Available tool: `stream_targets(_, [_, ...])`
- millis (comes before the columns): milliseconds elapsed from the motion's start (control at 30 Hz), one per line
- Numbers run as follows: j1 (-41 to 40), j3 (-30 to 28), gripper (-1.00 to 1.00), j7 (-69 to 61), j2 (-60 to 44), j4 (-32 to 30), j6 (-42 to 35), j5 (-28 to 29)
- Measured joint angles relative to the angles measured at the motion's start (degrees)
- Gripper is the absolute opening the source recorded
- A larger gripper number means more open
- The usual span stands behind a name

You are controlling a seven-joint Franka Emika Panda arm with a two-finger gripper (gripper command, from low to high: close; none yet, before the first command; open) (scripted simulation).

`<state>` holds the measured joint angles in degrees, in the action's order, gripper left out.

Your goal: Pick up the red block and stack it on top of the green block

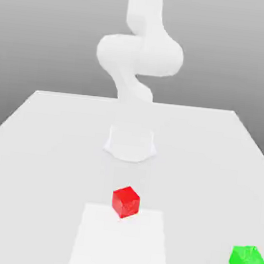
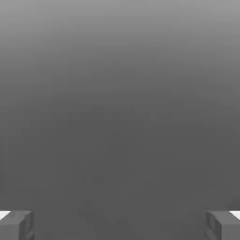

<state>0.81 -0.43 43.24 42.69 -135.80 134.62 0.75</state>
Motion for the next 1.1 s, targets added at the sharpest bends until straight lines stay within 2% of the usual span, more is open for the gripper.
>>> stream_targets(400, [4.1,-4.5,0.0,-16.5,-19.0,-23.3,16.6,3.2])
stream_targets(567, [6.0,-7.2,0.0,-25.7,-30.8,-33.9,26.3,3.5])
stream_targets(700, [7.3,-7.1,0.0,-30.0,-41.6,-35.0,35.3,0.1])
stream_targets(833, [3.4,-1.9,0.0,-34.0,-50.1,-34.0,42.5,-5.3])
stream_targets(867, [2.5,-0.9,-1.0,-34.2,-51.3,-33.8,43.6,-5.6])
stream_targets(1100, [2.2,-0.8,-1.0,-34.0,-51.3,-33.8,43.5,-5.3])
